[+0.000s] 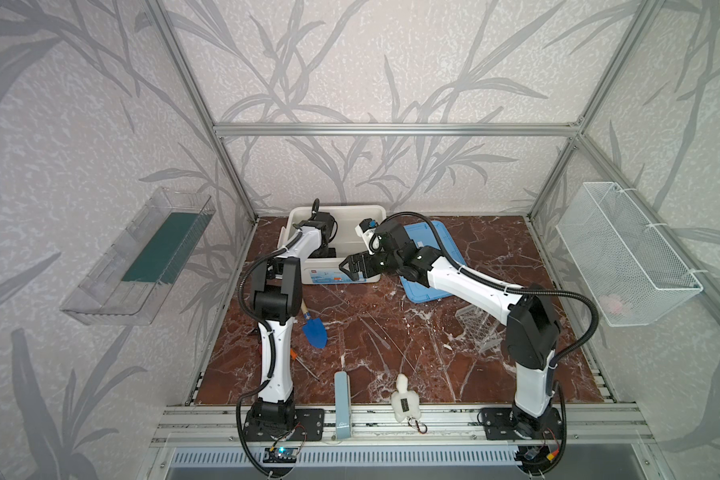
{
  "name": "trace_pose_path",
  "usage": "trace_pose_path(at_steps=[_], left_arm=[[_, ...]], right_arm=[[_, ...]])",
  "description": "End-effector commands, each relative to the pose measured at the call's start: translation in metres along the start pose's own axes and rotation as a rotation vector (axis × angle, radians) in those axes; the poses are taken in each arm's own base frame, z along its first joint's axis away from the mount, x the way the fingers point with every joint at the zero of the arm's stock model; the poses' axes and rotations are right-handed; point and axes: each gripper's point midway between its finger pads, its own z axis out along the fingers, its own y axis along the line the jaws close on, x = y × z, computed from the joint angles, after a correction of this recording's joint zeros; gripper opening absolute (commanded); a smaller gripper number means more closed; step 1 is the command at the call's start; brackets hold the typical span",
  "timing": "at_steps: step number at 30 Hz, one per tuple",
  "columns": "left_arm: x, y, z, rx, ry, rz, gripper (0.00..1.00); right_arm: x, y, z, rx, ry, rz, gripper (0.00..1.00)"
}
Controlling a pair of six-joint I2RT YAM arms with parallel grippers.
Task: Organize the chemistry lab equipment
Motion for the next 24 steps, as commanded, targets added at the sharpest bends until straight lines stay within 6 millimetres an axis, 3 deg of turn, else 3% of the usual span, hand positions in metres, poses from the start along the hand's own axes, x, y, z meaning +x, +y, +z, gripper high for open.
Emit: trace_pose_path(at_steps=[1,6,13,18,24], left_arm=[[0.009,-0.009,0.017,0.044,0.034,-0.015,0.61],[0.012,-0.003,0.023,0.012,0.041,-0.019,0.62],[0.008,0.004,0.007,-0.022,0.019,-0.016,0.77],[-0.005,0.005,-0.027,-0.012,-0.033,-0.025,0.83],[-0.025,0.006,-0.099,0.032,-0.155,-0.051,0.87]], right_arm=[[-0.003,0.007,-0.005,-0.016,-0.016,-0.006,0.98],[-0.005,0.007,-0.008,-0.012,-0.020,-0.011,0.98],[-0.005,0.007,-0.008,-0.014,-0.020,-0.008,0.98],[-0.007,0.010,-0.010,-0.019,-0.021,-0.009,0.98],[-0.016,0.019,-0.025,-0.034,-0.041,-0.017,0.98]])
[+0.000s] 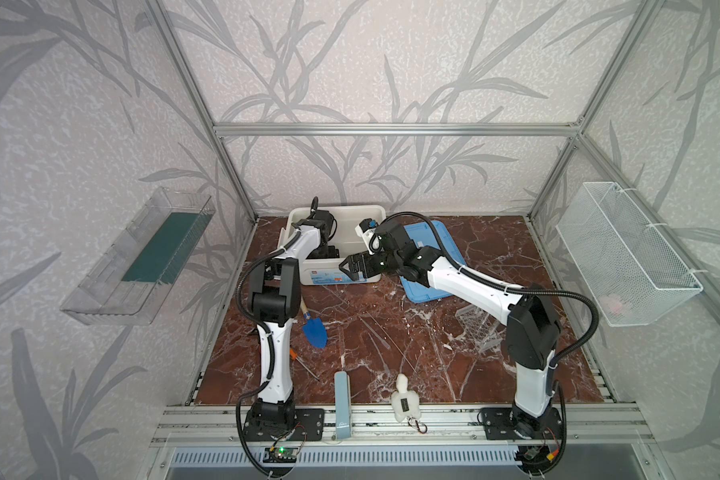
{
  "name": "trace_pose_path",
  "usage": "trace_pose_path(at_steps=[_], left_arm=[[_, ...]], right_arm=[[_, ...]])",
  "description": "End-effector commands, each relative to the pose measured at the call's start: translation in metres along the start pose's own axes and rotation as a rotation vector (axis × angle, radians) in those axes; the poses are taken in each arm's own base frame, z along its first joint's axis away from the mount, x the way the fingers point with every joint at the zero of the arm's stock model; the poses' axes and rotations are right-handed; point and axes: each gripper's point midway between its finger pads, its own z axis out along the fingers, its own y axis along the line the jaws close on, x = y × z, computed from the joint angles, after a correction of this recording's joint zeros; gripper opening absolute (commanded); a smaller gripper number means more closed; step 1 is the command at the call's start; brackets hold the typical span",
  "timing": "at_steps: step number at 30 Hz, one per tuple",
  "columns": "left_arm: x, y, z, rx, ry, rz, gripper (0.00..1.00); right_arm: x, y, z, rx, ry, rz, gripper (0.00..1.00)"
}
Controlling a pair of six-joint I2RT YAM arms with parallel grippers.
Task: Organize the chemistry lab equipment
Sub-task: 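Move both grippers back down toward the tools nearer the robot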
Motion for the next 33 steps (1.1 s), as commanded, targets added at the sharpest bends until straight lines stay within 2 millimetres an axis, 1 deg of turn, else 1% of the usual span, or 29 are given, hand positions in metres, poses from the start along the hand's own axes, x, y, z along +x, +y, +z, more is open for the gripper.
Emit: trace_pose_path(at_steps=[1,3,5,7,9,10,11,12,14,17,19,20,23,25,27,29,30,31,32,33], left_arm=[[-0.020,0.003,-0.079,0.028,-0.123,-0.027,0.88],[-0.022,0.004,-0.102,0.045,-0.147,-0.030,0.89],[-0.023,0.003,-0.123,0.071,-0.187,-0.022,0.90],[-0.023,0.002,-0.138,0.097,-0.215,-0.009,0.90],[-0.021,0.003,-0.148,0.108,-0.225,-0.008,0.90],[-0.017,0.001,-0.153,0.126,-0.215,-0.010,0.90],[-0.014,-0.003,-0.162,0.160,-0.218,-0.013,0.90],[-0.012,-0.007,-0.170,0.192,-0.229,-0.017,0.89],[-0.007,-0.016,-0.196,0.248,-0.283,-0.014,0.85],[0.010,-0.029,-0.235,0.374,-0.321,-0.034,0.81],[0.024,-0.041,-0.256,0.470,-0.345,-0.037,0.78],[0.033,-0.047,-0.266,0.494,-0.371,-0.023,0.78],[0.061,-0.057,-0.291,0.527,-0.406,0.008,0.76],[0.082,-0.065,-0.299,0.560,-0.412,0.015,0.73],[0.106,-0.078,-0.301,0.606,-0.399,0.018,0.71],[0.133,-0.095,-0.294,0.668,-0.356,0.012,0.67],[0.146,-0.103,-0.288,0.686,-0.335,0.008,0.62],[0.156,-0.108,-0.282,0.690,-0.325,0.001,0.55],[0.167,-0.113,-0.274,0.690,-0.306,-0.001,0.50],[0.176,-0.117,-0.266,0.684,-0.288,0.003,0.50]], right_arm=[[-0.017,0.021,-0.027,-0.036,-0.045,-0.020,0.98],[-0.022,0.024,-0.036,-0.036,-0.059,-0.028,0.98],[-0.027,0.028,-0.050,-0.032,-0.080,-0.042,0.98],[-0.030,0.030,-0.062,-0.023,-0.100,-0.057,0.98],[-0.033,0.032,-0.073,-0.016,-0.112,-0.069,0.98],[-0.033,0.034,-0.079,-0.015,-0.115,-0.075,0.98],[-0.030,0.032,-0.080,-0.007,-0.110,-0.076,0.98],[-0.034,0.037,-0.095,-0.011,-0.134,-0.083,0.98],[-0.031,0.035,-0.115,0.011,-0.156,-0.083,0.98],[-0.018,0.026,-0.150,0.073,-0.173,-0.067,1.00],[-0.005,0.016,-0.174,0.131,-0.176,-0.046,0.99],[0.003,0.008,-0.186,0.163,-0.178,-0.026,0.99],[0.027,-0.010,-0.217,0.226,-0.170,0.019,0.99],[0.042,-0.022,-0.233,0.275,-0.171,0.042,0.99],[0.057,-0.036,-0.246,0.324,-0.166,0.074,0.99],[0.075,-0.045,-0.253,0.346,-0.152,0.096,0.99],[0.083,-0.048,-0.255,0.351,-0.141,0.103,0.99],[0.091,-0.052,-0.255,0.358,-0.129,0.111,0.99],[0.100,-0.055,-0.256,0.362,-0.115,0.120,0.99],[0.108,-0.056,-0.257,0.361,-0.106,0.126,0.99]])
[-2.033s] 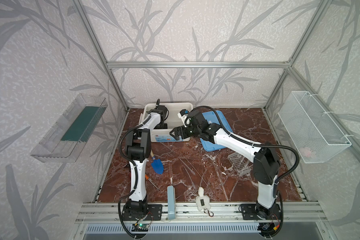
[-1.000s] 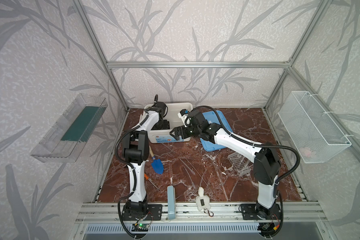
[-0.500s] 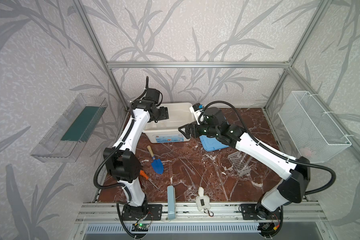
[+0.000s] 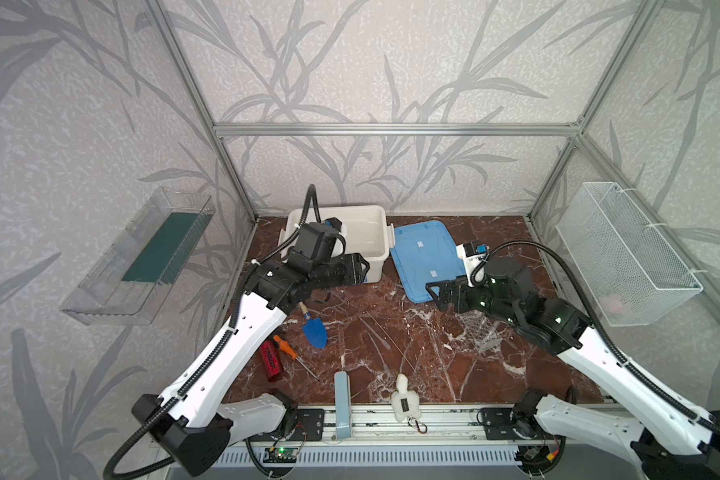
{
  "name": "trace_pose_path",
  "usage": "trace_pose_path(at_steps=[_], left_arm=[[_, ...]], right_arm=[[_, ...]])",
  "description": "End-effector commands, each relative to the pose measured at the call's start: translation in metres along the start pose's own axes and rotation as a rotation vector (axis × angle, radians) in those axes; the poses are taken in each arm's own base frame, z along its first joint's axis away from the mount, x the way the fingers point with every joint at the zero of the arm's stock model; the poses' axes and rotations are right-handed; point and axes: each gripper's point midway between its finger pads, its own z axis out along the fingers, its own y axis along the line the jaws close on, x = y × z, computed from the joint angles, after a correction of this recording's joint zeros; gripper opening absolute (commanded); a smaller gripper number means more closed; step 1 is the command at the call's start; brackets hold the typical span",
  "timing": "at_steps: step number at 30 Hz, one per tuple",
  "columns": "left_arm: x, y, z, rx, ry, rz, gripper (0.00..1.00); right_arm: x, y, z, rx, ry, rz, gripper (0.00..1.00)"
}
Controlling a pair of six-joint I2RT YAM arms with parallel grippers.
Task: Organize the chemistry lab equipment
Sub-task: 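Move both grippers back down toward the tools nearer the robot, then lower the left gripper onto the thin metal rod and close on it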
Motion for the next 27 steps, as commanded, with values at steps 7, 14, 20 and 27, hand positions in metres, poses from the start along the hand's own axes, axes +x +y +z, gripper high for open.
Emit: trace_pose_path(at_steps=[7,14,20,27], left_arm=[[0.082,0.001,0.076,-0.037,0.135,-0.109,0.60],[0.118,0.004,0.136,-0.102,0.204,-0.181,0.50],[0.143,0.027,0.158,-0.187,0.245,-0.303,0.48],[0.165,0.043,0.177,-0.267,0.290,-0.445,0.40]], right_arm=[[0.058,-0.027,0.000,0.028,0.074,0.073,0.99],[0.078,-0.030,0.015,0.021,0.131,0.092,1.00],[0.084,-0.034,0.016,0.020,0.124,0.104,0.99],[0.089,-0.037,0.021,0.027,0.121,0.109,0.99]])
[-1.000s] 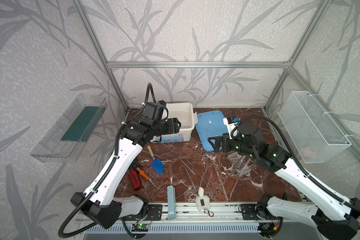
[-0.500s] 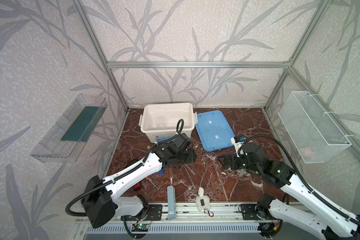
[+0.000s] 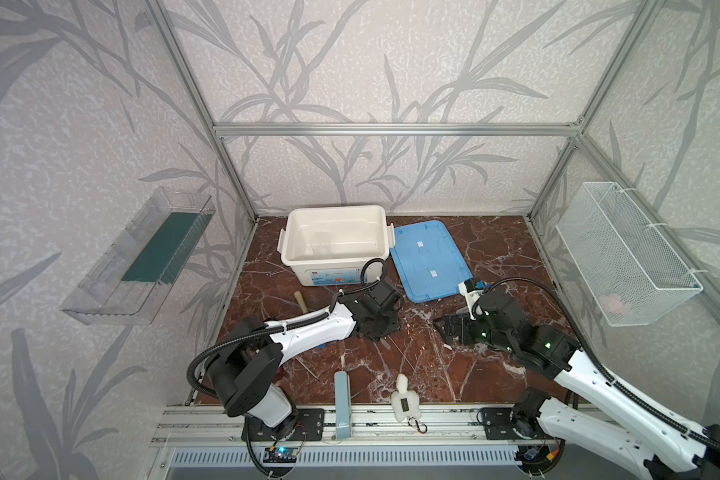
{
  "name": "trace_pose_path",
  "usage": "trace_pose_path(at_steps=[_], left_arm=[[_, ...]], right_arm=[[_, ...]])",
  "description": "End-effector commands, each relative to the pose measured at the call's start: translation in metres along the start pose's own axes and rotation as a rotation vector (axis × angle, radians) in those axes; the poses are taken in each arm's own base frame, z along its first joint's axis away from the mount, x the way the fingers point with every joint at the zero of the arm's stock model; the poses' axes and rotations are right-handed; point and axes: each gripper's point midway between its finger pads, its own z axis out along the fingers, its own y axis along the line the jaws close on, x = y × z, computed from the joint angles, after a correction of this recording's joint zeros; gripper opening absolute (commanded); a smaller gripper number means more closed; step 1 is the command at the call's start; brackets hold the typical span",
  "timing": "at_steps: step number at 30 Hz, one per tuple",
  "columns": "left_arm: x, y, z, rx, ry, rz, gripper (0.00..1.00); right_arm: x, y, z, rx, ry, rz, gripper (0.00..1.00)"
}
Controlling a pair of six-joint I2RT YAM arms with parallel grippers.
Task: Organize the chemistry lab equipment
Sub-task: 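Lower the left gripper onto the thin metal rod and close on it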
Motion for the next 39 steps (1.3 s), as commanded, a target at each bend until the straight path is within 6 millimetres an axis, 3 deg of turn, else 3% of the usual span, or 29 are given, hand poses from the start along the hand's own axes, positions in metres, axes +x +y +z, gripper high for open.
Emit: trace_pose_path(at_steps=[1,14,25,39], left_arm=[[0.003,0.006,0.013,-0.014,0.005,-0.124,0.40],[-0.005,0.022,0.015,-0.140,-0.040,-0.143,0.35],[-0.010,0.017,0.024,-0.157,-0.045,-0.130,0.35],[-0.009,0.025,0.027,-0.189,-0.049,-0.136,0.33]], right_arm=[[-0.006,0.004,0.000,-0.020,-0.026,0.003,0.99],[-0.003,0.000,-0.001,-0.013,-0.039,-0.003,0.99],[-0.003,0.000,-0.001,-0.014,-0.042,0.000,0.99],[-0.002,-0.002,0.001,-0.011,-0.044,0.004,0.99]])
